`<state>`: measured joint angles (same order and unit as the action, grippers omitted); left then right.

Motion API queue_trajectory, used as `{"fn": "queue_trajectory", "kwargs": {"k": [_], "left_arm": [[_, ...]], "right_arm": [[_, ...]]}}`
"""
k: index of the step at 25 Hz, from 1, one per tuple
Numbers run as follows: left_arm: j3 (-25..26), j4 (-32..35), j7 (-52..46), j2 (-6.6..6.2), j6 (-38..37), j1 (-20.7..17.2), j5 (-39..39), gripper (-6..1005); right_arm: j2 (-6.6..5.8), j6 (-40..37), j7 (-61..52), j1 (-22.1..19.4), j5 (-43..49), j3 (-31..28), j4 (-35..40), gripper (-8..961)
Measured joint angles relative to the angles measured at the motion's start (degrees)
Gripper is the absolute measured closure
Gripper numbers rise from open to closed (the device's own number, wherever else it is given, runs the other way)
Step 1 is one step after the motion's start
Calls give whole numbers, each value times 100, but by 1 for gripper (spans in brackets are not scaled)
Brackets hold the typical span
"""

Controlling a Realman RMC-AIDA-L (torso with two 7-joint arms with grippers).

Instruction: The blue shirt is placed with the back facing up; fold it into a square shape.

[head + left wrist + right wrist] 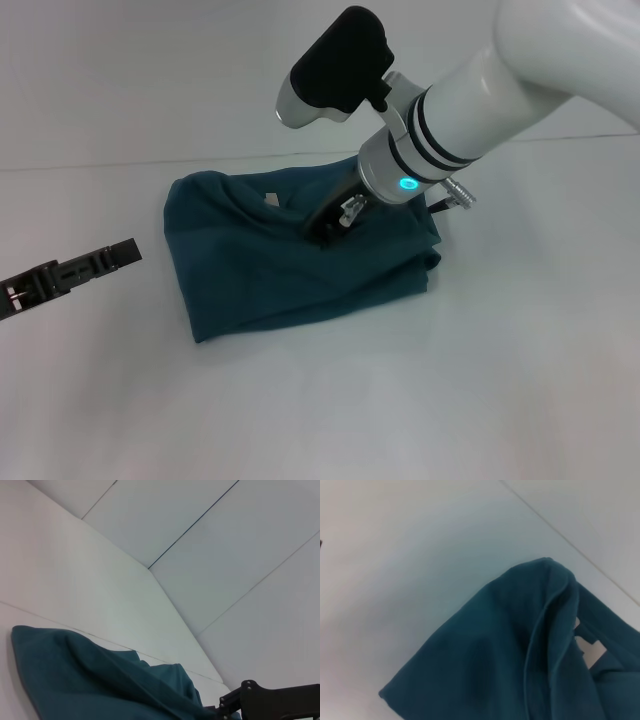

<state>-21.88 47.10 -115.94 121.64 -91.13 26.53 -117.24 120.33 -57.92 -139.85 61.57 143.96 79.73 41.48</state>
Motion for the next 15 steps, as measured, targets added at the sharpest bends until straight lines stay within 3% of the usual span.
{"fn": "queue_trajectory", "kwargs": {"k": [4, 11, 15], "left_arm": [[0, -2, 1, 0, 0, 1, 33, 291], [8, -41, 0, -12, -1, 1, 95, 291], [9, -44, -8, -28, -2, 1, 167, 291]], "right_arm": [[-20, 107, -231, -4, 46, -19, 53, 857], [-50, 245, -582, -21, 162, -38, 299, 904], [-57, 244, -967, -39, 753, -159, 775, 905]]}}
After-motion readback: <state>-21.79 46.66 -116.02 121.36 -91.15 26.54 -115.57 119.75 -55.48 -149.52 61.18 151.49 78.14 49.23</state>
